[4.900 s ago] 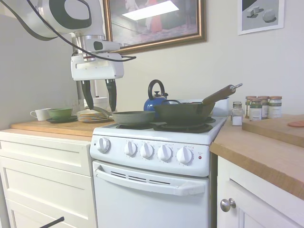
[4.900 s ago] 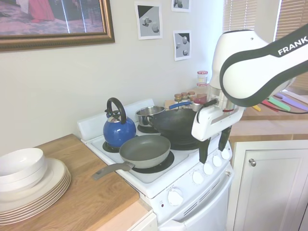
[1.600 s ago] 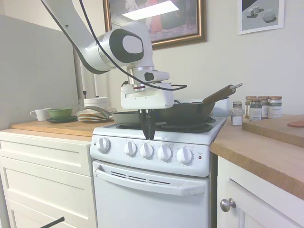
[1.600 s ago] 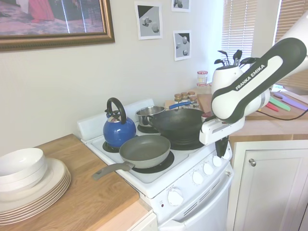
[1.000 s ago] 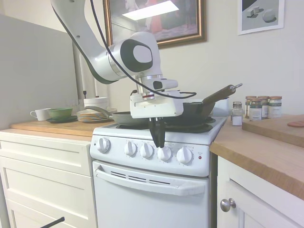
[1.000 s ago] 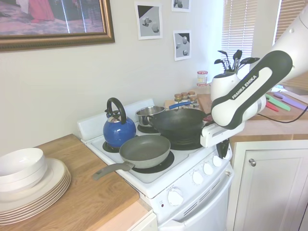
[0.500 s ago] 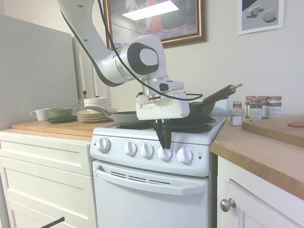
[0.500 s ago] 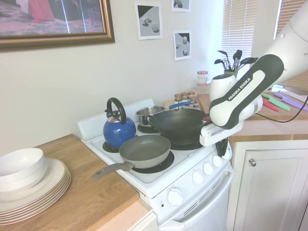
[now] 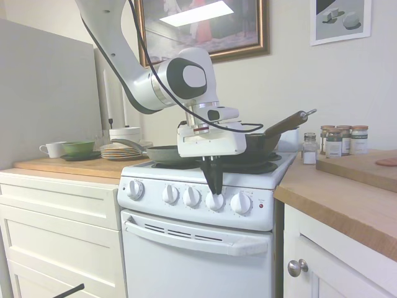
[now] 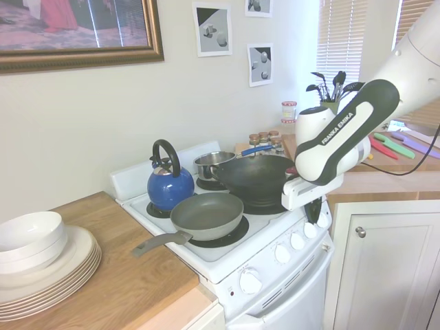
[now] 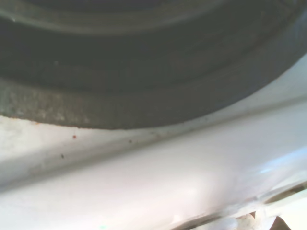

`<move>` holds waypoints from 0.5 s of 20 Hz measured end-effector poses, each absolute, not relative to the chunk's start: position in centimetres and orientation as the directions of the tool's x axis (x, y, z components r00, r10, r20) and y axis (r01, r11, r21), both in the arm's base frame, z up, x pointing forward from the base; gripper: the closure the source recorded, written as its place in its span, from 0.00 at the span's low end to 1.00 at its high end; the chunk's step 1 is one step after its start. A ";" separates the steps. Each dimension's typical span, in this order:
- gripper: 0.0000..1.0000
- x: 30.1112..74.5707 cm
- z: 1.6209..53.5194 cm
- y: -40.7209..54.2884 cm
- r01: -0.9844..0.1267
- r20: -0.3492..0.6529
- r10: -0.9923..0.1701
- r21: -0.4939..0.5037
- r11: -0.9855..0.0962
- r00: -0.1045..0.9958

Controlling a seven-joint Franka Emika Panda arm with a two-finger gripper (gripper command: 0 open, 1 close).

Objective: Turn on the stove on the top right

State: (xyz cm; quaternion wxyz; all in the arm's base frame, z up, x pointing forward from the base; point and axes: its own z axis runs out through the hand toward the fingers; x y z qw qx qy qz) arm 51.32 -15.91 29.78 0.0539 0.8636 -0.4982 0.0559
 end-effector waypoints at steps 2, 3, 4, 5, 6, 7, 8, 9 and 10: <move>1.00 51.4 29.7 -15.6 -0.865 0.147 -0.854 0.038 -0.500 0.499; 1.00 51.4 29.7 -15.4 -0.864 0.144 -0.852 0.040 -0.502 0.503; 1.00 51.5 29.6 -15.1 -0.862 0.140 -0.851 0.043 -0.506 0.506; 1.00 51.5 29.5 -14.7 -0.860 0.135 -0.850 0.046 -0.508 0.509; 1.00 51.6 29.3 -14.2 -0.859 0.130 -0.850 0.049 -0.509 0.511; 1.00 51.7 29.2 -13.8 -0.859 0.126 -0.850 0.049 -0.509 0.511; 1.00 51.8 29.0 -13.5 -0.858 0.125 -0.850 0.047 -0.511 0.512; 1.00 51.9 28.9 -13.3 -0.858 0.124 -0.850 0.048 -0.511 0.512; 1.00 51.9 28.8 -13.3 -0.859 0.121 -0.851 0.048 -0.509 0.511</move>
